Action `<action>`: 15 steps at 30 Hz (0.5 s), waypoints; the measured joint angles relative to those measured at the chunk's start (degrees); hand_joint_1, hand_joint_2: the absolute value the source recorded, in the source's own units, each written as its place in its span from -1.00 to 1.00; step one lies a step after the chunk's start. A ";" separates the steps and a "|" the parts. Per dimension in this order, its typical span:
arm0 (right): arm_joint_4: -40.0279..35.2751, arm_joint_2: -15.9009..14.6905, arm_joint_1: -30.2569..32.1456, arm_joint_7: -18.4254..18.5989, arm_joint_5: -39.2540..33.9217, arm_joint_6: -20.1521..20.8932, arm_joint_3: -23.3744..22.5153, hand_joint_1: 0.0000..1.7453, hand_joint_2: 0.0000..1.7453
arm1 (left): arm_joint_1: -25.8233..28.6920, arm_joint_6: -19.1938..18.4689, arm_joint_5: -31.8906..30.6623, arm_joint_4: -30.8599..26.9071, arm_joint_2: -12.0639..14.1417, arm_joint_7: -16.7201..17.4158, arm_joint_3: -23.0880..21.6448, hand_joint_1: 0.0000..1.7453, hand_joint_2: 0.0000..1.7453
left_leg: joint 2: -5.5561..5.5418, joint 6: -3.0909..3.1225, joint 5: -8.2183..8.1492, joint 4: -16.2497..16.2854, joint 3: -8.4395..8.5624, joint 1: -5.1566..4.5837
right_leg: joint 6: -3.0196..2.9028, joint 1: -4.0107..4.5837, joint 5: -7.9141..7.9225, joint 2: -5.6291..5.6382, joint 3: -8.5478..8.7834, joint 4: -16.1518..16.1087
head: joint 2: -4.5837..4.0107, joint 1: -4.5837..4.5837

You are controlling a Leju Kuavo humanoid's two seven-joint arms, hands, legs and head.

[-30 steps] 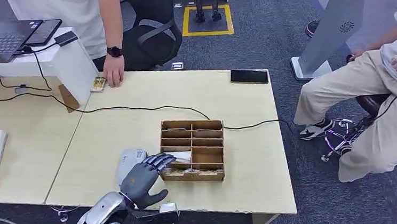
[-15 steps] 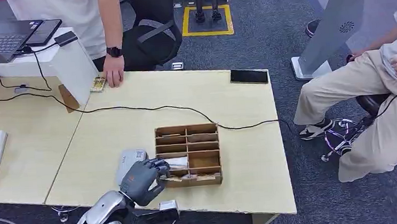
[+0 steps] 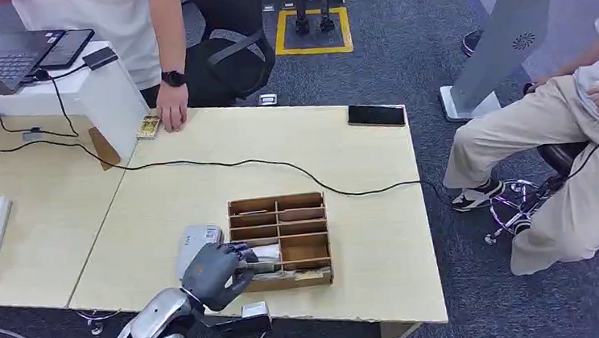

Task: Pass the card to the sensor for recognition and then transmit it.

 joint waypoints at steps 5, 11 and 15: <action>-0.09 0.07 0.01 0.02 0.02 0.07 0.00 -1.00 1.00 | 0.24 1.16 -0.50 0.00 -0.26 0.00 0.02 -1.00 1.00 | -0.03 0.00 0.00 0.00 0.02 0.00 | 0.00 -0.02 0.00 -0.01 0.04 0.00 | 0.00 0.02; -0.17 0.13 0.03 0.02 0.04 0.09 0.00 -1.00 1.00 | 0.85 1.22 -0.90 -0.11 -0.57 0.04 0.00 -1.00 1.00 | 0.00 0.01 0.00 0.00 0.05 0.00 | 0.01 -0.04 0.02 0.02 0.04 0.00 | 0.00 0.00; -0.33 0.17 0.08 0.04 0.04 0.24 0.00 -1.00 1.00 | 1.51 1.53 -1.07 -0.11 -0.59 0.02 0.02 -1.00 1.00 | -0.03 0.04 0.03 0.01 0.02 0.00 | 0.01 -0.03 0.01 -0.02 0.04 0.00 | 0.00 0.02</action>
